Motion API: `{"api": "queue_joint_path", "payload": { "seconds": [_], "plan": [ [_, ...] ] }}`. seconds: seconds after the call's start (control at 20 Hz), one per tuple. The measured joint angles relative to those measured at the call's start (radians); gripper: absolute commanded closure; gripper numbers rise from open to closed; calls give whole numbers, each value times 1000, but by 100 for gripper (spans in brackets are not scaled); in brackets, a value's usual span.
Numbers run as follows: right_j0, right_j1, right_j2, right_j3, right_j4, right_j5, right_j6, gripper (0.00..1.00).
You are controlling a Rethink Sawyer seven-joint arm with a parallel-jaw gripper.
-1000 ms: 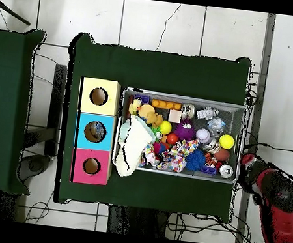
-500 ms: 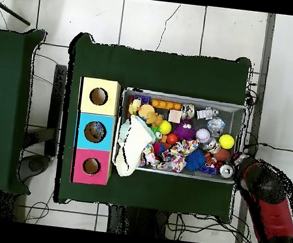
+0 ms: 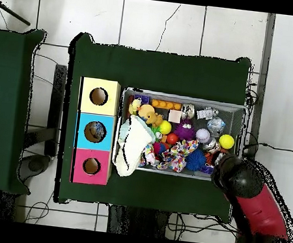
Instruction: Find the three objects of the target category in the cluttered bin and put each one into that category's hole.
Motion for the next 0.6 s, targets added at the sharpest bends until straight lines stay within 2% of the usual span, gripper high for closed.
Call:
{"api": "queue_joint_path", "payload": {
  "seconds": [0.1,0.25,0.6],
  "plan": [
    [21,-22,-18,0,6,22,19,100],
    [1,-23,-11,0,19,22,29,100],
    [-181,47,87,0,52,-21,31,100]
  ]
}}
